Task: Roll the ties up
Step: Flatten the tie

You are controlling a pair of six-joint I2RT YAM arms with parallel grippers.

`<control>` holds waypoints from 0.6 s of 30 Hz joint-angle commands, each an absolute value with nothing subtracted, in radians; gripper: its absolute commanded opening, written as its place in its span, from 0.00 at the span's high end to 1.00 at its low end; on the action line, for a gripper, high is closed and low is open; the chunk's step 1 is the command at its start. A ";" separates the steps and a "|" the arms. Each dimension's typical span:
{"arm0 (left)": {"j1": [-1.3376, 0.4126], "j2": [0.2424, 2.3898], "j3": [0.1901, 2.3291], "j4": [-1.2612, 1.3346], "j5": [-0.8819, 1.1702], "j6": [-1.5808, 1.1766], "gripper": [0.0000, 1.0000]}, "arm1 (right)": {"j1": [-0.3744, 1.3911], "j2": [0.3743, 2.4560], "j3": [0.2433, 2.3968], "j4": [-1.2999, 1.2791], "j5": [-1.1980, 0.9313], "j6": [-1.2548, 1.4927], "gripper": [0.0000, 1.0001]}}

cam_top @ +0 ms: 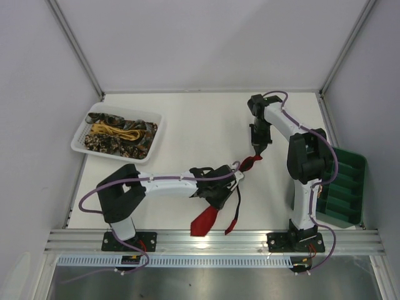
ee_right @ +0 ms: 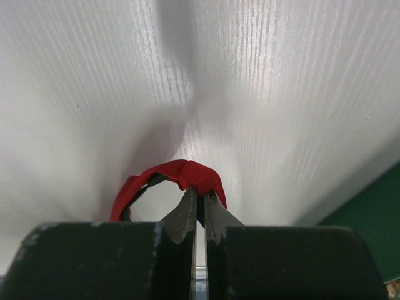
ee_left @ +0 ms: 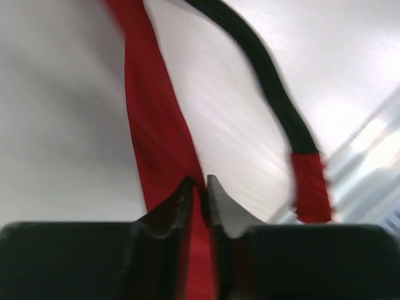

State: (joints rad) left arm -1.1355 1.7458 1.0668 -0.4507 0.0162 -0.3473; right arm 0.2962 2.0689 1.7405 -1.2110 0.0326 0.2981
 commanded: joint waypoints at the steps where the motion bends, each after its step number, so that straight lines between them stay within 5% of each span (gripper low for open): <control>1: -1.106 1.652 1.033 -0.342 0.396 -0.270 0.85 | 0.287 2.013 1.755 -1.204 0.067 0.298 1.00; 5: -1.022 1.520 0.876 -0.034 0.892 -0.421 0.91 | 0.298 2.026 1.752 -1.241 0.254 0.305 1.00; 6: -0.990 1.491 0.856 0.039 0.984 -0.457 0.99 | 0.298 2.026 1.744 -1.241 0.282 0.308 1.00; 12: -0.885 1.489 0.632 0.564 1.230 -0.898 0.97 | 0.321 2.065 1.762 -1.261 0.466 0.330 1.00; 15: -0.833 1.549 0.664 0.387 1.220 -0.760 0.94 | 0.334 2.127 1.822 -1.276 0.482 0.324 1.00; 18: -0.780 1.659 0.789 -0.085 1.108 -0.478 0.86 | 0.342 2.186 1.877 -1.289 0.471 0.324 0.93</control>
State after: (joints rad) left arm -0.8215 1.5864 0.6937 0.2192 1.0504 -0.6785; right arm 0.3450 2.1342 1.8076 -1.3266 0.3664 0.3214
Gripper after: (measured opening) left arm 0.113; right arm 0.061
